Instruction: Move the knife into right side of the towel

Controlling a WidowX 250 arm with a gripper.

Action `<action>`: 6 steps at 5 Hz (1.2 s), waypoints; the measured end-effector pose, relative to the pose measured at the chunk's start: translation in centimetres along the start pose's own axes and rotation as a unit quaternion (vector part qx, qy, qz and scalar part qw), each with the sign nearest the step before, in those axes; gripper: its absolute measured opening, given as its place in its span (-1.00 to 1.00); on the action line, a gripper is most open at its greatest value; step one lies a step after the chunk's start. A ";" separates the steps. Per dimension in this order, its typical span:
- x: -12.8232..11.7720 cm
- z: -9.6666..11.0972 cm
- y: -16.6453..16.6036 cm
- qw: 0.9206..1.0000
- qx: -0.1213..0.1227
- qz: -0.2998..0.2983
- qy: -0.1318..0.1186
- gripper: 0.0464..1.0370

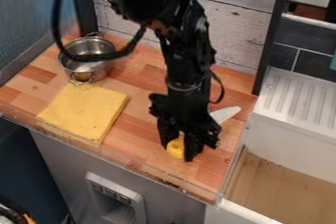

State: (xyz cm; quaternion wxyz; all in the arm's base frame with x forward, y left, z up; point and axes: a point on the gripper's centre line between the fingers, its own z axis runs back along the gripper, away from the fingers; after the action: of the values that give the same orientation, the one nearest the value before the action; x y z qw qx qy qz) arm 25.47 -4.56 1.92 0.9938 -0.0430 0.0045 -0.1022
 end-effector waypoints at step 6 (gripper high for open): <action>-0.4 -2.6 5.6 0.989 -0.019 0.127 0.067 -0.04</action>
State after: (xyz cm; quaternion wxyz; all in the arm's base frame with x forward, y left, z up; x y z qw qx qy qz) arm 26.17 0.74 -1.16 0.9952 -0.0544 0.0786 0.0224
